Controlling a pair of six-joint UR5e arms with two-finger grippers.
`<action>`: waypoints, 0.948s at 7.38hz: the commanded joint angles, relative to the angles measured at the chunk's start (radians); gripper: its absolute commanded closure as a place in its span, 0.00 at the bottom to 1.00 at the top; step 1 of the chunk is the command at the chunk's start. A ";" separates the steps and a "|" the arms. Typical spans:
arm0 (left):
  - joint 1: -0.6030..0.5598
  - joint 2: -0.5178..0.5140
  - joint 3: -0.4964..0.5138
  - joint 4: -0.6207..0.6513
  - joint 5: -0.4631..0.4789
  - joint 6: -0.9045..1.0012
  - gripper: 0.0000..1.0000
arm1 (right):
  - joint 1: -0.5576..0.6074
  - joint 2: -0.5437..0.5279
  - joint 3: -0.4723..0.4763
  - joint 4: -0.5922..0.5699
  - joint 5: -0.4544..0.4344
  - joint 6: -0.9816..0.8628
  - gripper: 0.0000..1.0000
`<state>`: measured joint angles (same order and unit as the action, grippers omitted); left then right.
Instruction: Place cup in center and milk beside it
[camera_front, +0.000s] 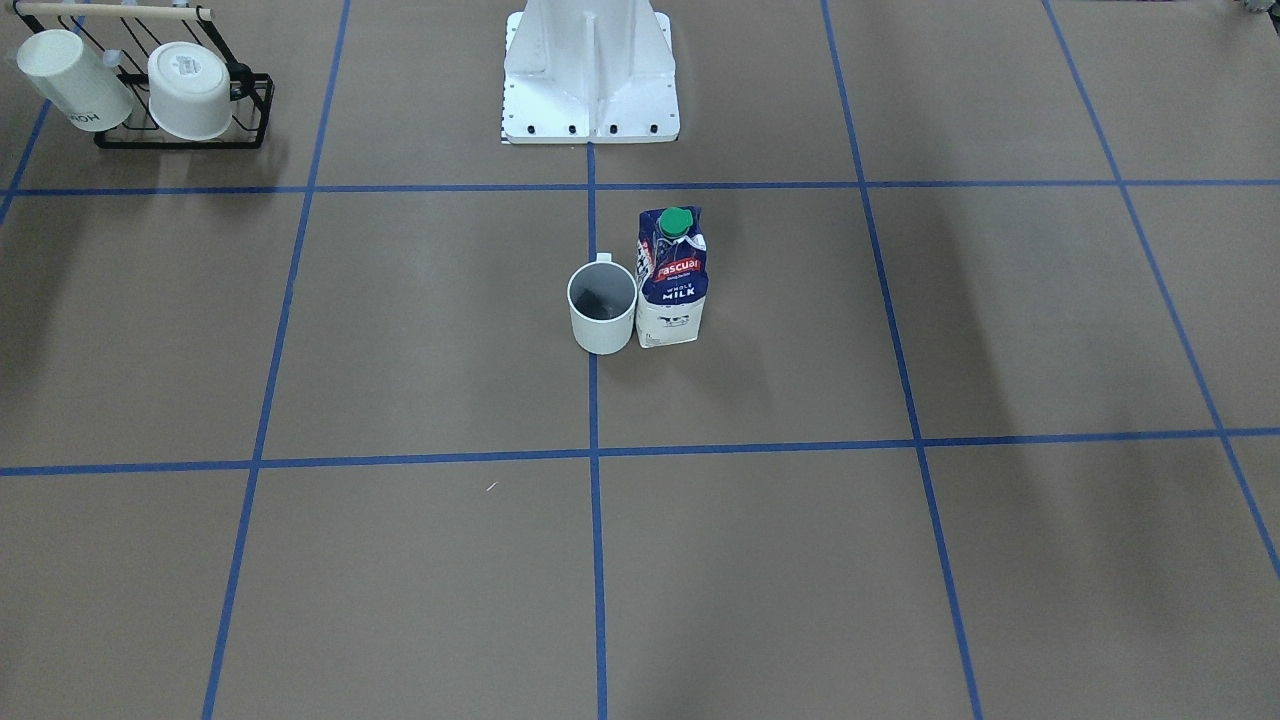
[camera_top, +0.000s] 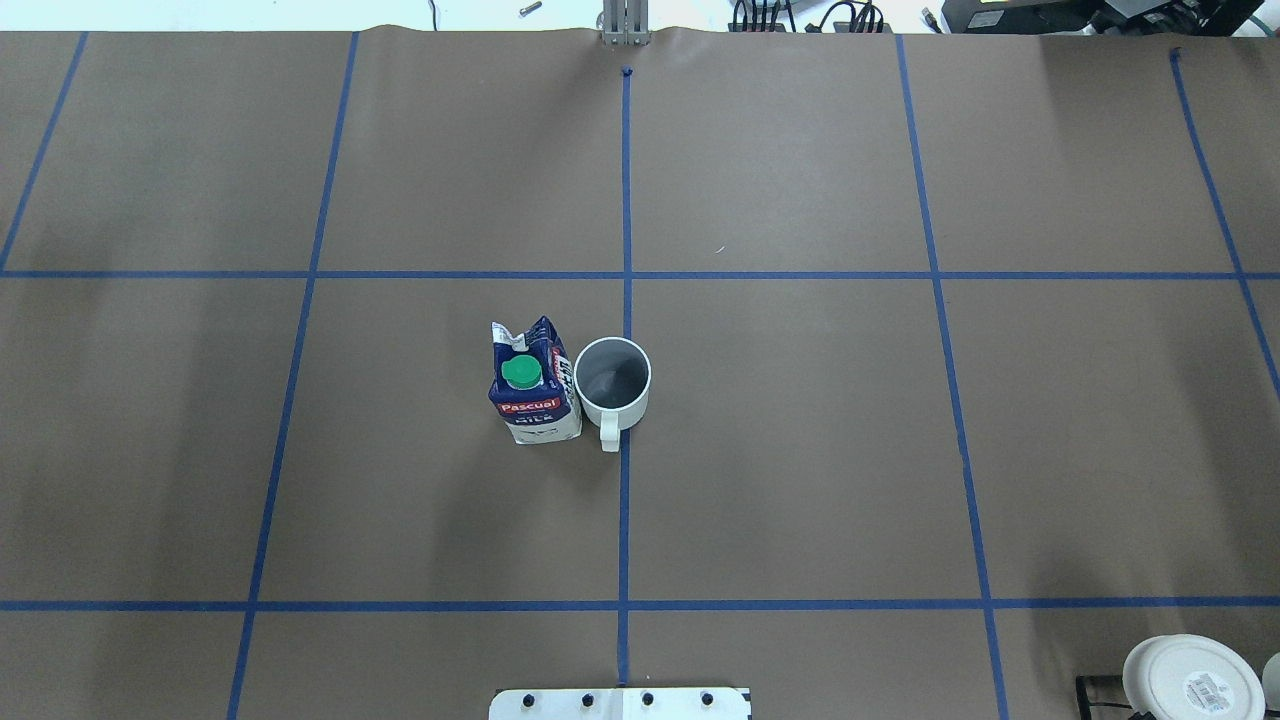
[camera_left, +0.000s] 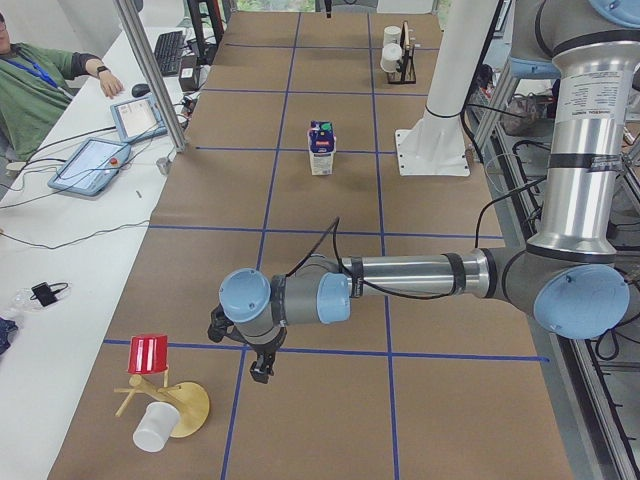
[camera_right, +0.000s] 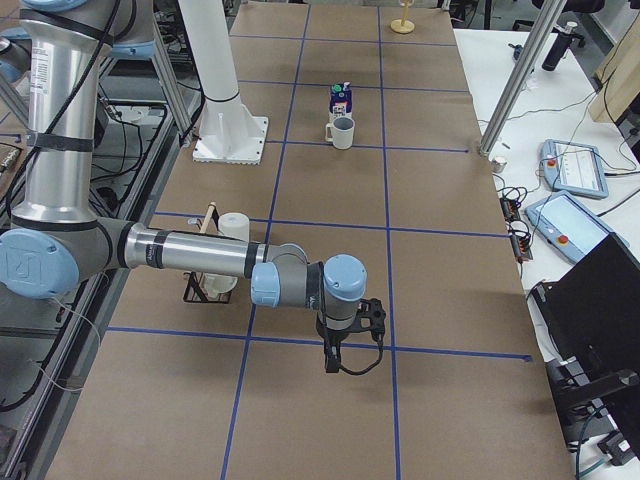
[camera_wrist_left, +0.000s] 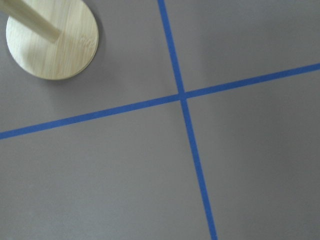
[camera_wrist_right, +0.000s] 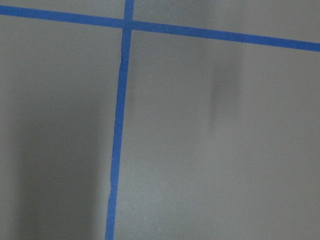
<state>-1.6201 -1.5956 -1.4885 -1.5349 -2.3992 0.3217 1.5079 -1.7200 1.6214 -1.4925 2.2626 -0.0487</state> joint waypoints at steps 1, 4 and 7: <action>0.002 0.006 -0.006 -0.008 0.002 0.003 0.01 | 0.000 0.000 0.000 0.000 0.000 0.001 0.00; 0.002 0.006 -0.009 -0.010 0.005 0.007 0.01 | 0.000 0.000 0.000 0.000 0.002 0.001 0.00; 0.002 0.008 -0.013 -0.010 0.005 0.005 0.01 | 0.000 0.000 0.000 0.000 0.002 0.001 0.00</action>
<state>-1.6177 -1.5883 -1.5015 -1.5446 -2.3946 0.3269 1.5079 -1.7196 1.6214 -1.4926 2.2637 -0.0479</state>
